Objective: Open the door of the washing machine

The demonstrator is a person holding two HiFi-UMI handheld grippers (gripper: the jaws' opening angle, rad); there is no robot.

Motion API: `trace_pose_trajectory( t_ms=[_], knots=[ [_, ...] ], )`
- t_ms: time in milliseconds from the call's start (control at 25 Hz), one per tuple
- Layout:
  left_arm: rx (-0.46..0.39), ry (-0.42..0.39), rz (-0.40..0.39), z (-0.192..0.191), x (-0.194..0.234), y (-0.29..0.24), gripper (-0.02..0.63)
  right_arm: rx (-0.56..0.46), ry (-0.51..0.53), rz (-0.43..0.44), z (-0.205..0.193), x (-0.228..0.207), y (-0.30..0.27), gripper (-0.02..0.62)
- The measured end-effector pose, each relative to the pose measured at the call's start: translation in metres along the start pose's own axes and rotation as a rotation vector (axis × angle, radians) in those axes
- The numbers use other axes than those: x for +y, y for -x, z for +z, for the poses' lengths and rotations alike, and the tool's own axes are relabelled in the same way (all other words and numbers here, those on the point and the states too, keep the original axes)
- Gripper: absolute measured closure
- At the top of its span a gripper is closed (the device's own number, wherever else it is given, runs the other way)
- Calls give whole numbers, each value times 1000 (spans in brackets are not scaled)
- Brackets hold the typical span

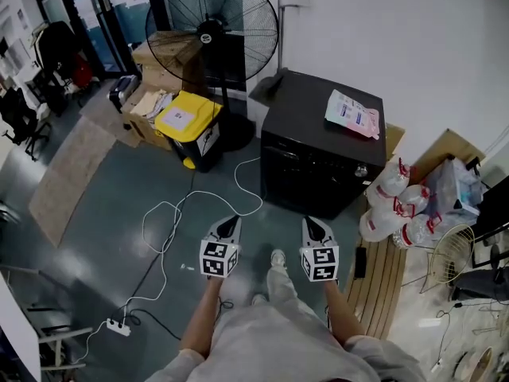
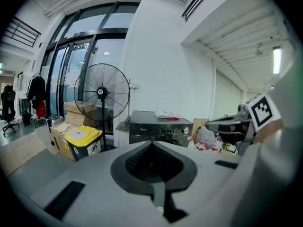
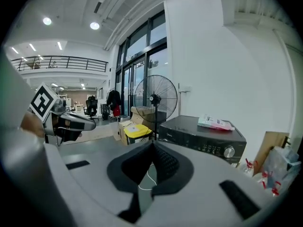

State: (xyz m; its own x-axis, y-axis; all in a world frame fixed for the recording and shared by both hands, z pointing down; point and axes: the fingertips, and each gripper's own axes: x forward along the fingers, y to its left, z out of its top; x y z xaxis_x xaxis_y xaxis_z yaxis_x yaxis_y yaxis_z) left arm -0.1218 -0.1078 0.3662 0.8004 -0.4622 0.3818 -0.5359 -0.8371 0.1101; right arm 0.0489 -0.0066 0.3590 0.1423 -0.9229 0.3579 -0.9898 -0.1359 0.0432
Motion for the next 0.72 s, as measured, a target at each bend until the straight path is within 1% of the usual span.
trace_pose_trajectory(
  t_ms=[440,720],
  knots=[
    [21,12,19,40,29,-113,598,12,1,34,28,-71,-103,597],
    [42,18,33,58,48,-174,598,26,8,76,41,-102,-165,597]
  ],
)
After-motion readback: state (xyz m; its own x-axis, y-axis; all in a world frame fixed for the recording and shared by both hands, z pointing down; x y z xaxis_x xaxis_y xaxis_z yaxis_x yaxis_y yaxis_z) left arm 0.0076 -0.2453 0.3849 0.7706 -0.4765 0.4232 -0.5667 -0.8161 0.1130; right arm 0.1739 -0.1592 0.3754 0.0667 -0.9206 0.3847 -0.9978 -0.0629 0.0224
